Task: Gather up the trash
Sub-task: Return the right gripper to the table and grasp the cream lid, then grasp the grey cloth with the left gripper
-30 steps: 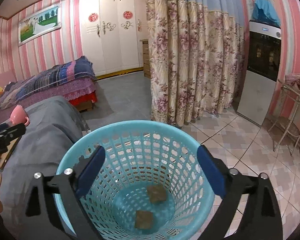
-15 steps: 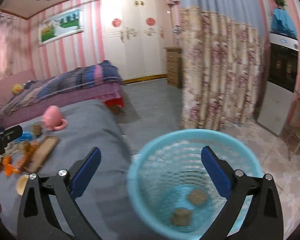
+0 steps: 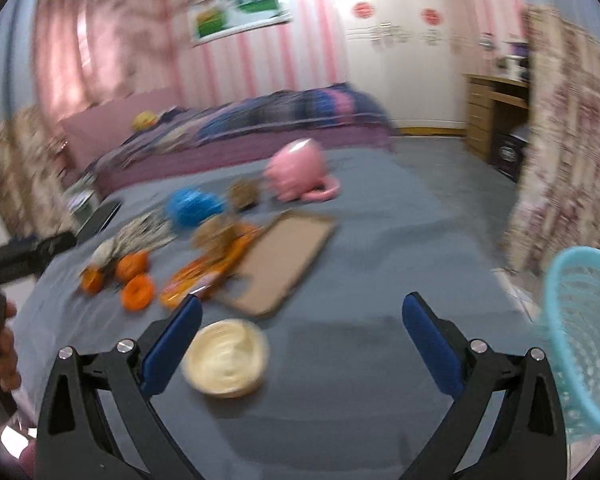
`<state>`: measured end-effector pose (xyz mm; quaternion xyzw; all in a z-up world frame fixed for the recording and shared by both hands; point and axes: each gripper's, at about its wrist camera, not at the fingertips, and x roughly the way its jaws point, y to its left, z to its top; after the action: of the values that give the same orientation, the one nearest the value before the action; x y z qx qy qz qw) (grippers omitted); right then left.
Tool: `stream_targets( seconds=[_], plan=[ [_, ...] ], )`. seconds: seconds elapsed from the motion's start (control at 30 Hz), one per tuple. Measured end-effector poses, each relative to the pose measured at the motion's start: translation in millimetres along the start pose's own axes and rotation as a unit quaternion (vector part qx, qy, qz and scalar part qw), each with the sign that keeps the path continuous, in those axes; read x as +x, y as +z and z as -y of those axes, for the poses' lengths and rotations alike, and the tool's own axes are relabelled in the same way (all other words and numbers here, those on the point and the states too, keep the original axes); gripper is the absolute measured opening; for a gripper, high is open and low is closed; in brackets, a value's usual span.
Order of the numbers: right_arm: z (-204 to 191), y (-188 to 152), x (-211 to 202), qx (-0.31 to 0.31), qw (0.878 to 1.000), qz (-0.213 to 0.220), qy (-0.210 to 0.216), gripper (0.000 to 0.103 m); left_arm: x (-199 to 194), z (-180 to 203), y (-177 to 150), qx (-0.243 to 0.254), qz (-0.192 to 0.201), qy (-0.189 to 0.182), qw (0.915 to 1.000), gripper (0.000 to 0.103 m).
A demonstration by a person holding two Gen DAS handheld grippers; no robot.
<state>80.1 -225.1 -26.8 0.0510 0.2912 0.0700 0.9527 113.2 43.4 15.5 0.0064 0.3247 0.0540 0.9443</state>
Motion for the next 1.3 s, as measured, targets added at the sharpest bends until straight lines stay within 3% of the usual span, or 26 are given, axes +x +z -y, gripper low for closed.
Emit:
stream_targets(
  seconds=[0.17,0.4,0.47,0.5,0.7,0.9,1.17,1.23,1.3],
  plan=[
    [-37.3,-12.0,20.6,-0.057,0.998,-0.028,-0.015,0.098,10.2,-29.5,-10.3,-0.028,-0.012,0.01,0.9995,0.097],
    [-37.3,-20.5,36.1,-0.057,0.996,-0.064,-0.006,0.094,19.2,-45.0,-18.3,-0.038,-0.023,0.014,0.9989,0.097],
    [-36.8,-22.0,36.9,-0.06,0.996,-0.071,0.001,0.066,22.6,-47.8,-18.2,-0.042,-0.024,0.012,0.9987,0.097],
    [-35.7,-22.2,38.9,-0.059,0.995,-0.081,0.015,0.061,23.3,-49.1,-18.1,-0.044,-0.025,0.011,0.9987,0.097],
    [-28.4,-9.8,25.8,-0.036,0.998,-0.053,0.024,0.061,36.5,-50.8,-16.2,-0.043,-0.036,0.013,0.9984,0.097],
    [-22.8,26.9,22.0,0.003,1.0,-0.013,0.011,0.061,58.5,-47.8,-4.9,-0.039,-0.053,0.013,0.9977,0.097],
    [-23.5,40.7,29.2,0.01,1.0,0.001,-0.003,0.061,108.6,-39.8,12.6,-0.04,-0.109,-0.008,0.9932,0.097],
    [-24.3,39.8,29.0,-0.001,1.0,0.003,-0.009,0.061,117.5,-35.3,12.8,-0.036,-0.121,-0.013,0.9919,0.095],
    [-23.7,39.7,28.1,-0.006,1.0,0.005,-0.012,0.061,121.1,-32.1,12.9,-0.035,-0.13,-0.024,0.9906,0.083]
  ],
)
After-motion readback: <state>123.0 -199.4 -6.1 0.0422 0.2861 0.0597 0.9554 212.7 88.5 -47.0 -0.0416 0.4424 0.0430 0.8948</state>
